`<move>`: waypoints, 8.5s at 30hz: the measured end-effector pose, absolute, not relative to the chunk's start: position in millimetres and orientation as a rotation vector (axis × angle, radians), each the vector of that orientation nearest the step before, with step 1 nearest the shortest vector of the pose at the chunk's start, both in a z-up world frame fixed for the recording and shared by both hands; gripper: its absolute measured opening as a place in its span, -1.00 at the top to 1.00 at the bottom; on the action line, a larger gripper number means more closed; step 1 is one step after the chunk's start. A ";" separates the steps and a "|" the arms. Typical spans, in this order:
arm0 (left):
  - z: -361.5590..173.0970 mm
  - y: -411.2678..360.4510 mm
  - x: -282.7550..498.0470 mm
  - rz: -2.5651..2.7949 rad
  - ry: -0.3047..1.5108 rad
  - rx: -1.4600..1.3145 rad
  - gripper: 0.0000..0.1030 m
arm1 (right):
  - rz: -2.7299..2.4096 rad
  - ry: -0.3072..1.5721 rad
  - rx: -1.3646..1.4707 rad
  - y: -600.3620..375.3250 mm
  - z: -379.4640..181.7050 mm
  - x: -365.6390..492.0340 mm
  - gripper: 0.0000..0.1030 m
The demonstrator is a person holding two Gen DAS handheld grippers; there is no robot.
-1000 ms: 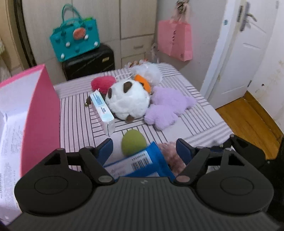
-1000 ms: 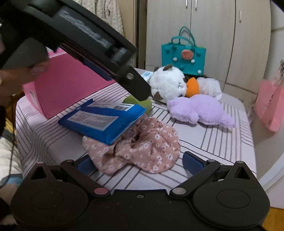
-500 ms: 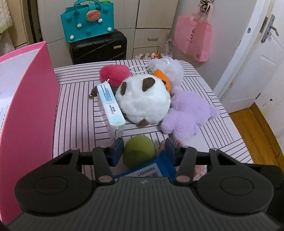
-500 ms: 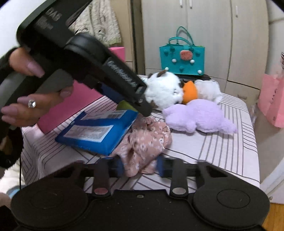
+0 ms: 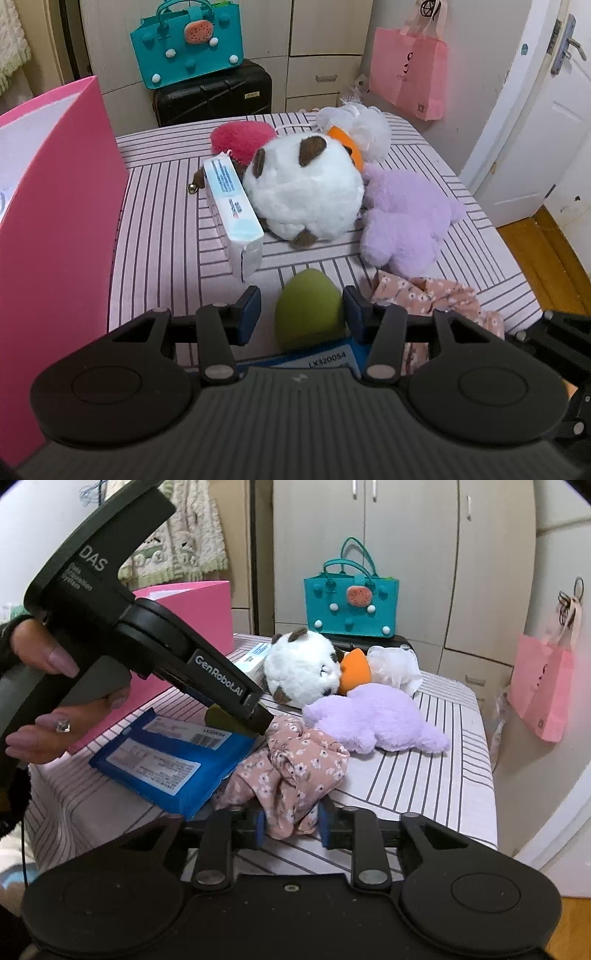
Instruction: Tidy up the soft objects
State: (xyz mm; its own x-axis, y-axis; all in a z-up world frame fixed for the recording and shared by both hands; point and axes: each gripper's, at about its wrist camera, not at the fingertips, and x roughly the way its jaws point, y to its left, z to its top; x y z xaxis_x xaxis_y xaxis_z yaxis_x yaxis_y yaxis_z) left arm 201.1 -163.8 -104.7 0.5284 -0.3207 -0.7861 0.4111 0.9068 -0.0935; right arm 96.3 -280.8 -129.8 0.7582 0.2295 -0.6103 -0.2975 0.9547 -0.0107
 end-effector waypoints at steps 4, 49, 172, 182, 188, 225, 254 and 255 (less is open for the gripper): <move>-108.8 -163.3 198.9 -0.460 0.929 0.103 0.28 | 0.286 0.650 -0.121 -279.5 -133.8 98.9 -0.18; -40.4 -110.0 132.5 -0.642 0.992 0.240 0.30 | 0.360 0.811 0.037 -265.9 -58.2 76.9 0.81; 64.5 65.4 211.5 -0.360 0.931 0.209 -0.52 | 0.658 0.813 -0.125 -133.7 42.7 201.7 0.27; 82.7 37.6 131.0 -0.446 0.836 0.359 -0.74 | 0.665 0.778 -0.137 -156.6 61.6 132.8 0.10; 79.7 23.1 96.3 -0.457 0.795 0.422 -0.79 | 0.659 0.738 -0.151 -167.2 65.0 96.7 0.01; -21.8 -61.0 62.2 -0.618 0.763 0.254 -0.63 | 0.509 0.733 -0.154 -248.2 -41.2 40.5 -0.29; -104.5 -121.0 131.0 -0.326 0.894 0.071 -0.46 | 0.474 0.650 -0.193 -246.1 -138.9 93.1 -0.32; -105.4 -121.9 133.1 -0.313 0.893 0.071 -0.46 | 0.481 0.645 -0.197 -245.3 -139.3 94.1 -0.32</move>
